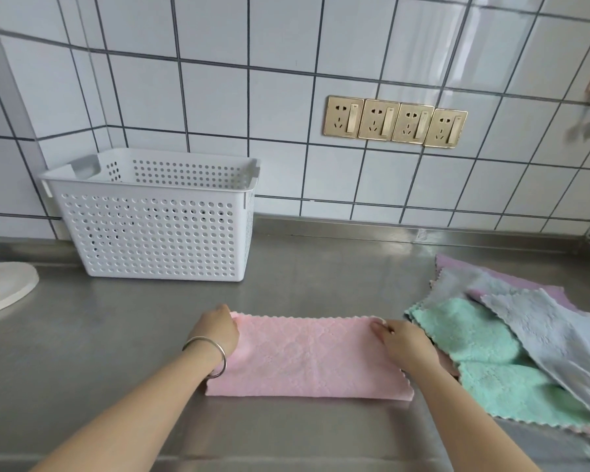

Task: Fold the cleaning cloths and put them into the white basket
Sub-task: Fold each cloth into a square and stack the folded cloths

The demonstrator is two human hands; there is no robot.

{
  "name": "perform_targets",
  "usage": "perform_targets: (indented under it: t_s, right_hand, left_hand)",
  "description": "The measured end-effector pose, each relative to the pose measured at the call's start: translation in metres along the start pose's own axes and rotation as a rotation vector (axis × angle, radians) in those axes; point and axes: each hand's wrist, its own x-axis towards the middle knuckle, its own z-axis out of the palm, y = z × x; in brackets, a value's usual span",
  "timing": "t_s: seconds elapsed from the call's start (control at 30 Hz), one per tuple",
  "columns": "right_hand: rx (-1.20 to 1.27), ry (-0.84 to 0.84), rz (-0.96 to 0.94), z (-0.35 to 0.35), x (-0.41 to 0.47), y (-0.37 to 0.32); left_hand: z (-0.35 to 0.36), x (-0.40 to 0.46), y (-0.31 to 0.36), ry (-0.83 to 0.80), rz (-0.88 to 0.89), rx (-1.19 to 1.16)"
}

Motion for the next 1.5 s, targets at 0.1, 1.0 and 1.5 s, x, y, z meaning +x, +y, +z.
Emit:
perform_targets:
  t_s: [0.1, 1.0, 1.5]
  right_hand:
    - [-0.045, 0.034, 0.023, 0.005, 0.004, 0.0]
    - [0.093, 0.145, 0.194, -0.001, -0.044, -0.006]
    - [-0.02, -0.112, 0.357, 0.004, -0.06, -0.004]
  left_hand:
    - [0.001, 0.0, 0.001, 0.023, 0.005, 0.027]
    - [0.011, -0.049, 0.041, 0.057, 0.429, 0.192]
    - [0.042, -0.07, 0.064, -0.343, 0.55, 0.416]
